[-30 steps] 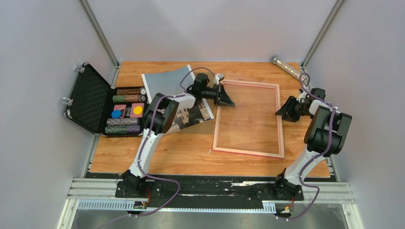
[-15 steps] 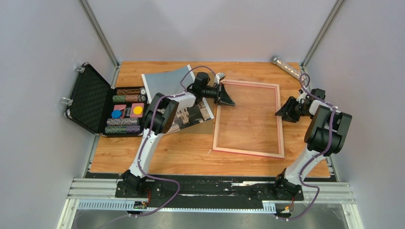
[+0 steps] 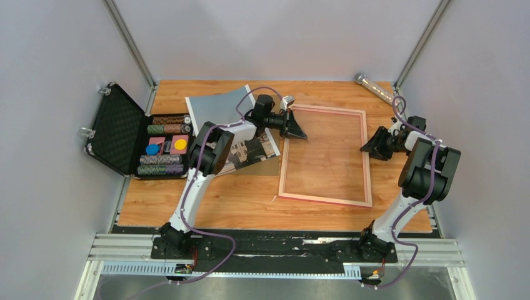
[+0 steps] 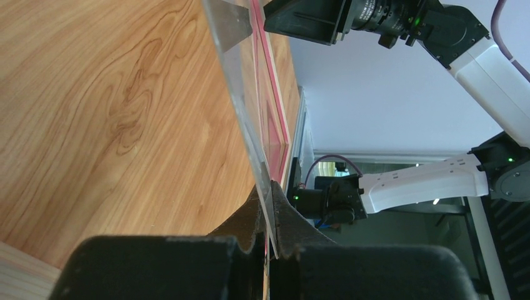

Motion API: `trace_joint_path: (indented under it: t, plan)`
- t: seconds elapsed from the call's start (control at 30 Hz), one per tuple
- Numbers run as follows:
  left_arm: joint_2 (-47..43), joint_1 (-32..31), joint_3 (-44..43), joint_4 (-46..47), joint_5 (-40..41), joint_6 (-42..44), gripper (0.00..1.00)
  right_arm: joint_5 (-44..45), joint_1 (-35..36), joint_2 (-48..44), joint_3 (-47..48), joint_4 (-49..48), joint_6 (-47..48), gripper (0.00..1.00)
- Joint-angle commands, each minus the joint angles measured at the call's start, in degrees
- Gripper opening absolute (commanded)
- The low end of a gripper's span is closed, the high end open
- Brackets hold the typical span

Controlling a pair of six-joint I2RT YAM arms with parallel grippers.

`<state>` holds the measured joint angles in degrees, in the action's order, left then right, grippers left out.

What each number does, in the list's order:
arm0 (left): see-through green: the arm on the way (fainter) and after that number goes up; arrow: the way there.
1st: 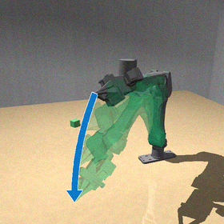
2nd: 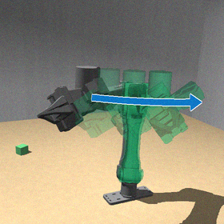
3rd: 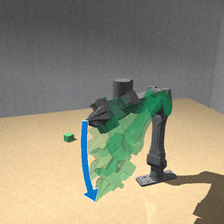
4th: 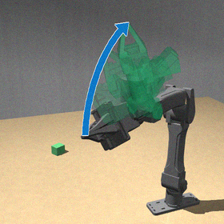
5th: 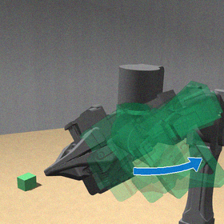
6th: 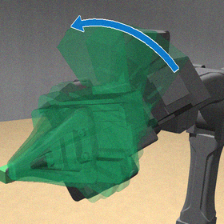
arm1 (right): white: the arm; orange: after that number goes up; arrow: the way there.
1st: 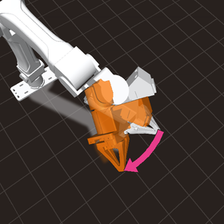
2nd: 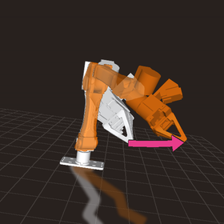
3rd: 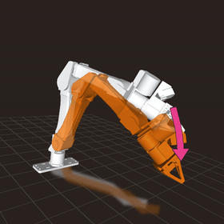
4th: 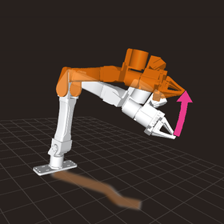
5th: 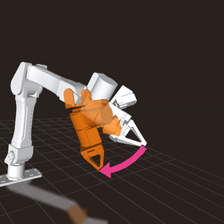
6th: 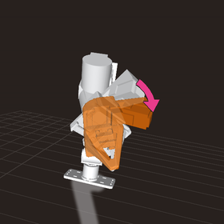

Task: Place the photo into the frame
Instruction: Place the photo frame item in the photo frame.

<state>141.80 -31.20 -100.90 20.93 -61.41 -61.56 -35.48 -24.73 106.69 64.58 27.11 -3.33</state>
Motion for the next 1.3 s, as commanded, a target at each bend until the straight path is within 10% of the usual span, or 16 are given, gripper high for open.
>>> trace_joint_path:
  t: [0.0, 1.27]
  plan:
    - [0.90, -1.15, -1.78, 0.85, -0.70, 0.65, 0.00, -3.53, 0.32, 0.71, 1.56, -0.69, -0.09, 0.45]
    - [0.98, -1.76, 1.63, -3.74, 2.74, 3.17, 0.00, -3.80, 0.35, 0.44, 1.25, -0.70, -0.18, 0.45]
